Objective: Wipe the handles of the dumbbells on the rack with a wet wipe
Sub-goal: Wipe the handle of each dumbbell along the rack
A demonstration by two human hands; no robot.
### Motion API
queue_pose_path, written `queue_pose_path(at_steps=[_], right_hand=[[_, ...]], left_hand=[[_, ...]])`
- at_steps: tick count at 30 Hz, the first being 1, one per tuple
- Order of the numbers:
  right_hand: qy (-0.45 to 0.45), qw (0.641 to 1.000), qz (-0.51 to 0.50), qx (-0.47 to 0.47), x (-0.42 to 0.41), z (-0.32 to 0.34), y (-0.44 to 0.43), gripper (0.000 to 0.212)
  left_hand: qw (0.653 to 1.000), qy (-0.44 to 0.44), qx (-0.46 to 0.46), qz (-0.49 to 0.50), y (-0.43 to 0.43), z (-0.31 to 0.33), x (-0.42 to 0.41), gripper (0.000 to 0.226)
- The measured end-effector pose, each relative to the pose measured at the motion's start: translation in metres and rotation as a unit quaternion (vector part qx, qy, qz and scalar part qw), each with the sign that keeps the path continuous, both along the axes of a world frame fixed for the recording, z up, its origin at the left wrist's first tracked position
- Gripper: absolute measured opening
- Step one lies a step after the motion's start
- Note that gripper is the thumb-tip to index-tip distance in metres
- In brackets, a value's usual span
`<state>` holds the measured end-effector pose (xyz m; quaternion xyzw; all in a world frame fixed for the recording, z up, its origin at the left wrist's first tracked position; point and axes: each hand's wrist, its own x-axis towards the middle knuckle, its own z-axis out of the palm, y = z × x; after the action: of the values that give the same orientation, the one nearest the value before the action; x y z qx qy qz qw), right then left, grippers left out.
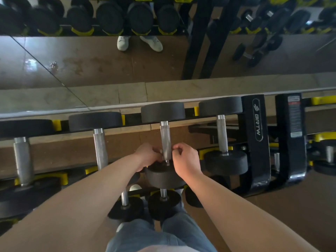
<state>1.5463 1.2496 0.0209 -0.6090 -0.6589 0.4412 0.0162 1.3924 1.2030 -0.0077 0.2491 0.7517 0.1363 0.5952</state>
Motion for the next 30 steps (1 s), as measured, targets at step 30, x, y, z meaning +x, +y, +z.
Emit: queue_pose_path(at_steps=[30], right_hand=[[0.014, 1.000, -0.006, -0.004, 0.004, -0.001, 0.003, 0.021]], left_hand=[[0.988, 0.000, 0.027, -0.155, 0.025, -0.005, -0.015, 0.014]])
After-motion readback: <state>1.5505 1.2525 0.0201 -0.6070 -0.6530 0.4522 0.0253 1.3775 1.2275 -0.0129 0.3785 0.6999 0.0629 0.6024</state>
